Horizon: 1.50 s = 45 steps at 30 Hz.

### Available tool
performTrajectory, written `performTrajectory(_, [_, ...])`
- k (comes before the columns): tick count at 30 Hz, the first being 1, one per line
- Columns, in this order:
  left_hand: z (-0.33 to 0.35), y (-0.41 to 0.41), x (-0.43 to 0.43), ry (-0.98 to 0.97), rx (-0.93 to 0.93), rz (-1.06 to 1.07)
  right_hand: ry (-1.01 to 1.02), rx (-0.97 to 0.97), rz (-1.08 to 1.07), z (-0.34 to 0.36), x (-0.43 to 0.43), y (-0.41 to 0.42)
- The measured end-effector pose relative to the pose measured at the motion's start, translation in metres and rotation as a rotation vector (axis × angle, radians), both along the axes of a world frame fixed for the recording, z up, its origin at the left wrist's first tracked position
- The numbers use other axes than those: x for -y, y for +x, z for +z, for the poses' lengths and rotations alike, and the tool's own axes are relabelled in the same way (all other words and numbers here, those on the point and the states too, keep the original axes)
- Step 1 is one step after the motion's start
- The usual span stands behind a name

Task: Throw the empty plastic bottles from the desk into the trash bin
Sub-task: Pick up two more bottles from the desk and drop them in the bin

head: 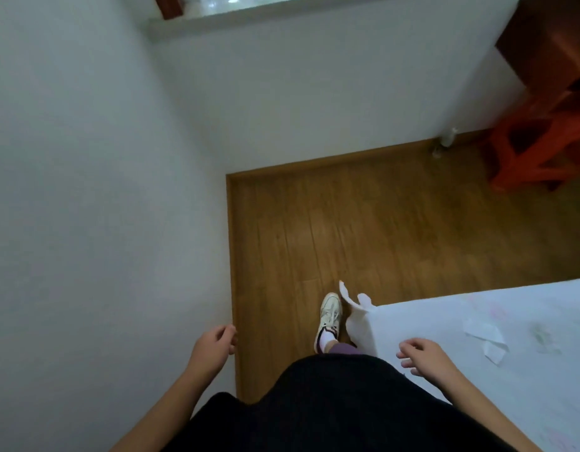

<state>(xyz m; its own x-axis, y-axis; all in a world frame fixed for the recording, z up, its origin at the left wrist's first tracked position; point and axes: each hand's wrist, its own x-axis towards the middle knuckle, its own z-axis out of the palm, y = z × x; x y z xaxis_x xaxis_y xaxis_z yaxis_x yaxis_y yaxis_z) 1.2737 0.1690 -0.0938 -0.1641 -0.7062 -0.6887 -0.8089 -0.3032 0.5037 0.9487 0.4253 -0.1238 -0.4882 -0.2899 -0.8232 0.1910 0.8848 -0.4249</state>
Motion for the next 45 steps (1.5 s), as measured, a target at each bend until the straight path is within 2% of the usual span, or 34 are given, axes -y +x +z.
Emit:
performTrajectory(3, [0.001,-0.030,0.035,0.009,0.046,0.061,-0.060,0.020,0.057,0.008,0.072,-0.045])
performTrajectory(9, [0.010,-0.104,0.114,-0.004,0.023,0.137,-0.237,-0.028,0.144,0.041,0.199,-0.134])
performTrajectory(12, [0.016,-0.149,0.154,-0.006,0.004,0.119,-0.296,-0.060,0.138,0.058,0.236,-0.176])
performTrajectory(16, [0.019,-0.221,0.210,0.003,-0.009,0.028,-0.280,-0.079,0.042,0.054,0.255,-0.231])
performTrajectory(23, [0.003,-0.384,0.308,0.042,-0.014,-0.301,-0.075,-0.068,-0.333,0.033,0.211,-0.296])
performTrajectory(29, [-0.018,-0.567,0.330,0.101,-0.006,-0.675,0.033,-0.081,-0.750,0.035,0.157,-0.292])
performTrajectory(36, [0.028,-0.767,0.242,0.052,-0.084,-1.107,0.095,-0.062,-1.121,0.031,0.100,-0.282])
performTrajectory(40, [0.018,-0.844,0.203,0.049,-0.086,-1.193,0.112,-0.017,-1.186,0.019,0.067,-0.312])
performTrajectory(45, [0.004,-0.904,0.156,0.002,0.024,-1.196,0.055,-0.016,-1.183,0.018,0.022,-0.402])
